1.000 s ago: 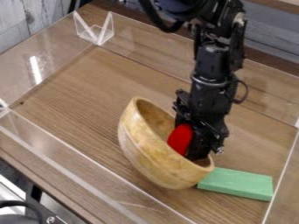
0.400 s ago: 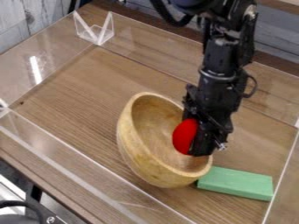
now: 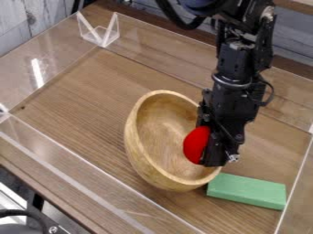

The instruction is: Move the red object to the right side of the table

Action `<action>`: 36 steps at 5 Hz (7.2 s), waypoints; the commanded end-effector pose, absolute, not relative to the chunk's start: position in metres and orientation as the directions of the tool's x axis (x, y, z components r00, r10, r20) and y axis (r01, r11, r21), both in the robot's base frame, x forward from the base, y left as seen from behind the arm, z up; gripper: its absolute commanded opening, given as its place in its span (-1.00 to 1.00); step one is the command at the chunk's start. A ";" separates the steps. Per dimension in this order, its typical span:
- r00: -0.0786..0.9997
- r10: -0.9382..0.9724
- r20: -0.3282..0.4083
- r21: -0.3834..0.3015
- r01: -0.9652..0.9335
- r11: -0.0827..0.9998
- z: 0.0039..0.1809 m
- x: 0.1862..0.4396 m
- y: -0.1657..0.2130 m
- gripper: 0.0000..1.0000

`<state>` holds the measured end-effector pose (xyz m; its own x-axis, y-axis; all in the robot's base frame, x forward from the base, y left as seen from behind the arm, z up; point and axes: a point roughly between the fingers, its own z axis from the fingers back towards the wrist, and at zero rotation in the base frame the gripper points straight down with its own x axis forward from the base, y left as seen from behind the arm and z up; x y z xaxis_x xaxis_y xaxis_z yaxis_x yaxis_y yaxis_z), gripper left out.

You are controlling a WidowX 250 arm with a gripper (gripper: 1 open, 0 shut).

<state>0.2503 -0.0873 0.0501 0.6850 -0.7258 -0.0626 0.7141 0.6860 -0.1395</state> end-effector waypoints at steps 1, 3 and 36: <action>0.734 -0.679 0.015 -0.084 0.677 0.731 0.067 0.240 -0.092 -1.00; 0.812 -0.581 0.055 -0.090 0.583 0.807 0.068 0.226 -0.092 1.00; 0.926 -0.374 -0.041 -0.003 0.374 0.927 0.087 0.269 -0.126 -1.00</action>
